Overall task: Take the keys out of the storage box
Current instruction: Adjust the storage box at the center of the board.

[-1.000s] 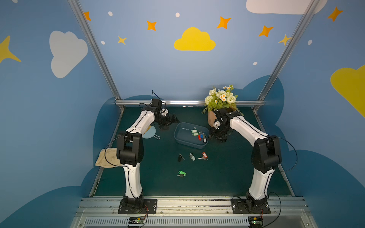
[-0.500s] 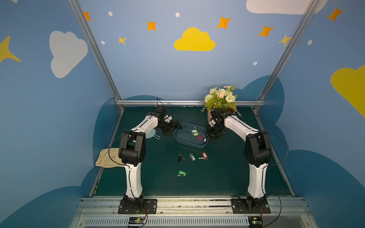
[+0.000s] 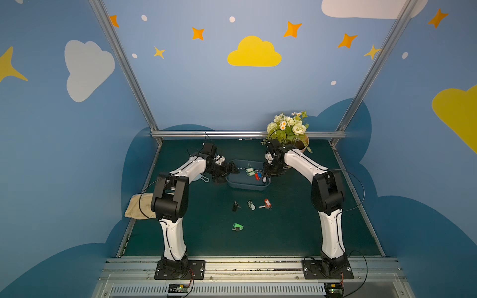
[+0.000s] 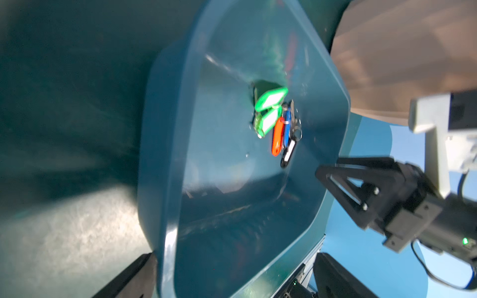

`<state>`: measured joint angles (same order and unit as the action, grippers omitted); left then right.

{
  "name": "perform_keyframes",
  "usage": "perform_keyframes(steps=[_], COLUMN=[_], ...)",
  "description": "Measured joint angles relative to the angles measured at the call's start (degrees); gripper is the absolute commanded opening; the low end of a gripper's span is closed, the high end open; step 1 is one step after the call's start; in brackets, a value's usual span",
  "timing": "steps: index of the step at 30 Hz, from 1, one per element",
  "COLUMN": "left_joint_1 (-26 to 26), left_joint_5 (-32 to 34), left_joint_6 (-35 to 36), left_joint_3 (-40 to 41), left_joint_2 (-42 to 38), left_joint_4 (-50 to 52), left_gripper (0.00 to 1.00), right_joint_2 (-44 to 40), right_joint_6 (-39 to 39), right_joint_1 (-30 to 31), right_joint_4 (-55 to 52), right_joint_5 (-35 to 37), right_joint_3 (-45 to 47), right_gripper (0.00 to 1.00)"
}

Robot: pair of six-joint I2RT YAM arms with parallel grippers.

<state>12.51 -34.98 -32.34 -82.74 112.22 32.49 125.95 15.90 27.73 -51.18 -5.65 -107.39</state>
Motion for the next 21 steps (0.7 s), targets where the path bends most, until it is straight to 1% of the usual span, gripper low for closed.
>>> perform_keyframes(steps=[2, 6, 11, 15, 18, 21], left_joint_1=[0.3, 0.6, 0.6, 0.0, -1.1, -3.1], left_joint_5=[-0.2, -0.5, -0.5, -0.6, -0.5, -0.5], left_joint_6=[-0.6, -1.1, -0.9, -0.2, 0.6, 1.4], left_joint_3=[1.1, 3.1, 5.3, 5.8, 5.4, 3.7], left_joint_2=[-1.4, -3.6, -5.8, -6.2, -6.2, -6.2], left_joint_4=[-0.3, -0.7, 0.1, 1.3, 2.6, 4.4], left_gripper=[1.00, 1.00, 1.00, 1.00, 1.00, 1.00], right_joint_2=[0.7, 1.2, 1.1, 1.0, 0.6, -0.4], right_joint_6=[-1.9, -5.2, -9.6, -12.0, -13.4, -14.1], right_joint_1=[0.1, 0.3, 1.4, 2.6, 3.9, 6.5], right_joint_4=[-0.1, -0.4, -2.1, -4.7, -6.7, -8.2], right_joint_5=[0.3, 1.2, 5.5, 8.3, 10.3, 12.6], right_joint_3=[-1.2, -3.0, -5.4, -6.2, -6.6, -6.8], right_gripper=[0.53, 0.58, 0.61, 0.61, 0.62, 0.64])
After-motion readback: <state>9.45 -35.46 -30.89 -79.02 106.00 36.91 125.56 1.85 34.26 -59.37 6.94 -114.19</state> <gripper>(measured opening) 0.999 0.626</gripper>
